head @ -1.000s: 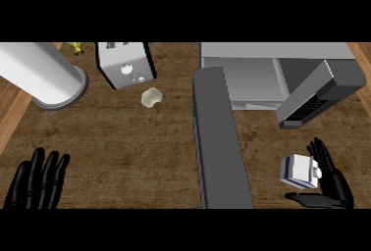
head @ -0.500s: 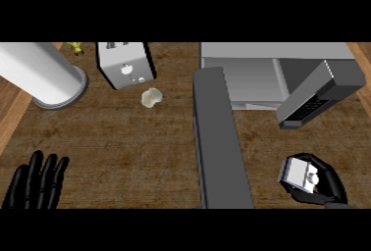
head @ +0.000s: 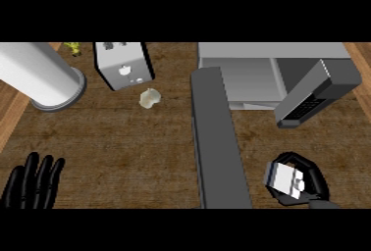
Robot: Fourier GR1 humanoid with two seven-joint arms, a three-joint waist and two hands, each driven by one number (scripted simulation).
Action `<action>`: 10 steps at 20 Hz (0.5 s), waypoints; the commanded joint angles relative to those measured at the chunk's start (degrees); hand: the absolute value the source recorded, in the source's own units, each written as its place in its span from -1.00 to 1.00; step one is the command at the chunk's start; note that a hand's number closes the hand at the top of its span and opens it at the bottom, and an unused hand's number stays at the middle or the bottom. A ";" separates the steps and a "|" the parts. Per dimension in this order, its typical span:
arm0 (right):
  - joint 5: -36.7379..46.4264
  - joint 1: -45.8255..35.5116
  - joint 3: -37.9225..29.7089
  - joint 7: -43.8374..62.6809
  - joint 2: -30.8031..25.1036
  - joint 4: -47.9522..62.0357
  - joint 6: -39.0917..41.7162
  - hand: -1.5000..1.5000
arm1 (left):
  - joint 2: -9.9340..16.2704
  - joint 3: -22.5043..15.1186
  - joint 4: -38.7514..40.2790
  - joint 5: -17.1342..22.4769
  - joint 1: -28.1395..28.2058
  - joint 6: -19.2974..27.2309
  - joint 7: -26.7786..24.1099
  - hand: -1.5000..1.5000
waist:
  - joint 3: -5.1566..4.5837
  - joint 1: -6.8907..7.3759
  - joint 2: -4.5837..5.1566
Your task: Pick up the milk, place it into the microwave and close the microwave
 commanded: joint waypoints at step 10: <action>-2.66 3.77 2.84 6.21 10.21 -19.05 -9.02 1.00 | 0.44 3.08 0.96 3.56 1.33 -0.64 -1.17 -1.00 | -0.10 -0.33 -0.10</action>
